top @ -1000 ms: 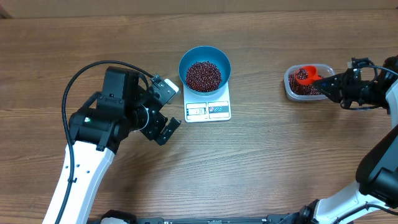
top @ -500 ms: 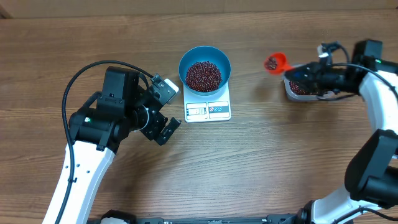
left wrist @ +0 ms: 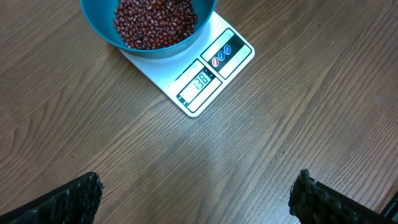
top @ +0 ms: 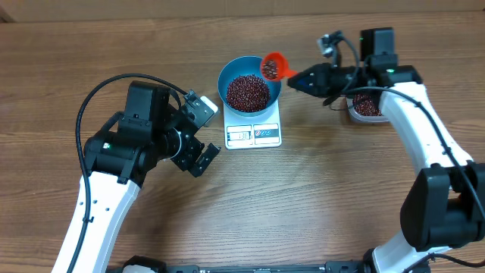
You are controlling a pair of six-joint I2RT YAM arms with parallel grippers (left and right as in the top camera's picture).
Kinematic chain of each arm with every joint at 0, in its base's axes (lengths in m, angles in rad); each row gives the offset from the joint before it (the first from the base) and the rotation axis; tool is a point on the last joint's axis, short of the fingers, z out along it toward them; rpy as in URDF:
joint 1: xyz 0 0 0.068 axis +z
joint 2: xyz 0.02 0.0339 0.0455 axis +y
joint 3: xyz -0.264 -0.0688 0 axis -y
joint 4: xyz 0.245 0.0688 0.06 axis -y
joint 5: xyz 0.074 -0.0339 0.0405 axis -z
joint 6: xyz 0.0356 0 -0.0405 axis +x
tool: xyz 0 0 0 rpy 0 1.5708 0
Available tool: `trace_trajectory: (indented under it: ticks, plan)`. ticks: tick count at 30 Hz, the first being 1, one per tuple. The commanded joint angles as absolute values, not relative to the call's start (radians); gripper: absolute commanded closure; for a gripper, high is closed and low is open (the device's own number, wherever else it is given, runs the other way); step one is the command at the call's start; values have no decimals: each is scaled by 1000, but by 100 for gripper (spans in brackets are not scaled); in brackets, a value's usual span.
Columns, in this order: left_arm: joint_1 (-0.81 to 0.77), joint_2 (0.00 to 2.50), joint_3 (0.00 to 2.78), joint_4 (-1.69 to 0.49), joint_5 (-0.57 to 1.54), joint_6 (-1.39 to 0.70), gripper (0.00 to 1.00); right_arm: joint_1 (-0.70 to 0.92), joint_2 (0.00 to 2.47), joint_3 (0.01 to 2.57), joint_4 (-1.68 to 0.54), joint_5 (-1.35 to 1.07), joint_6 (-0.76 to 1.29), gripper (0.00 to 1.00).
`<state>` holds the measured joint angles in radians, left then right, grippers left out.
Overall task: Scoop item into bowl and weigh 150g on scale
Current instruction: 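Lift the filled scoop and carry it left toward the blue bowl, then tilt the red scoop over the blue bowl to pour beans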
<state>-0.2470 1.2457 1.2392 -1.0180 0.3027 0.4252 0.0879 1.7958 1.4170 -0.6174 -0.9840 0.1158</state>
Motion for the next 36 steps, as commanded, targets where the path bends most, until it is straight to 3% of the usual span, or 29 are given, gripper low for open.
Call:
trace_trajectory:
  ticks: [1,17,36]
  plan:
    - [-249,1250,1265,-1017,304,426,0,159,1758,1422,-594,-816,25,96]
    - [-249,1250,1265,-1017,304,426,0,390,1730,1422,-568,-233,-244,96]
    - [-249,1250,1265,-1017,304,426,0,396,1726,1422,-548,-244,-210,96]
